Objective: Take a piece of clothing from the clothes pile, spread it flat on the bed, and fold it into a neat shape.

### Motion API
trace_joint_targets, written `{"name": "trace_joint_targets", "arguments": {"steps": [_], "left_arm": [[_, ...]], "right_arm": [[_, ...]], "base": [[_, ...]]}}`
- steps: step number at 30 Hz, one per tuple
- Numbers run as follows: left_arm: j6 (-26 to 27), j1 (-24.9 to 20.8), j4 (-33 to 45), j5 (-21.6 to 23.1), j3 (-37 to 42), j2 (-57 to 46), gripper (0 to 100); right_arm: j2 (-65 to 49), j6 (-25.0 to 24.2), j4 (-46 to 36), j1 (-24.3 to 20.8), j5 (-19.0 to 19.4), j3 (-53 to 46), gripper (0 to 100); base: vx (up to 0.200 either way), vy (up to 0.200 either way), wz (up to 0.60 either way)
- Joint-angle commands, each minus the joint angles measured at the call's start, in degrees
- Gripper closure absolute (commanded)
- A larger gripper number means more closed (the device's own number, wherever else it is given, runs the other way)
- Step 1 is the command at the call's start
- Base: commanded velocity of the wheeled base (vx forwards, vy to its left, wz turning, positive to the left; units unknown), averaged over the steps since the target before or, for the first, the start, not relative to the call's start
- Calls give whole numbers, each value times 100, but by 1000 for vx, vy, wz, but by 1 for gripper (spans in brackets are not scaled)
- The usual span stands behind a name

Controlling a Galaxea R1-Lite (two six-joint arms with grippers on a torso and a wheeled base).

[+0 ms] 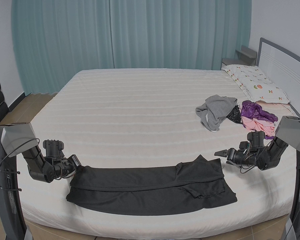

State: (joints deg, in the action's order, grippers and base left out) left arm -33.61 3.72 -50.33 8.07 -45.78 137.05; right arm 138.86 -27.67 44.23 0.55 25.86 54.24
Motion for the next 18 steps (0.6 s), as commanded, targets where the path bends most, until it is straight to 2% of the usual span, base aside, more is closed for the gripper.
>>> {"name": "trace_joint_targets", "arguments": {"steps": [1,5,9,10,18], "left_arm": [[-181,24,6,2,-107,6,100],[-207,32,-3,2,-81,33,100],[-216,41,-11,2,-72,24,100],[-216,50,-11,-7,-72,41,100],[-216,68,-20,-7,-72,41,100]], "right_arm": [[141,-10,-301,-72,-2,342,0],[247,-89,-441,-143,-19,606,0],[475,-124,-600,-257,-292,931,0],[493,-133,-687,-266,-292,1028,100],[475,-239,-714,-257,-353,1045,100]], "base": [[0,0,0],[0,0,0],[0,0,0],[0,0,0],[0,0,0]]}}
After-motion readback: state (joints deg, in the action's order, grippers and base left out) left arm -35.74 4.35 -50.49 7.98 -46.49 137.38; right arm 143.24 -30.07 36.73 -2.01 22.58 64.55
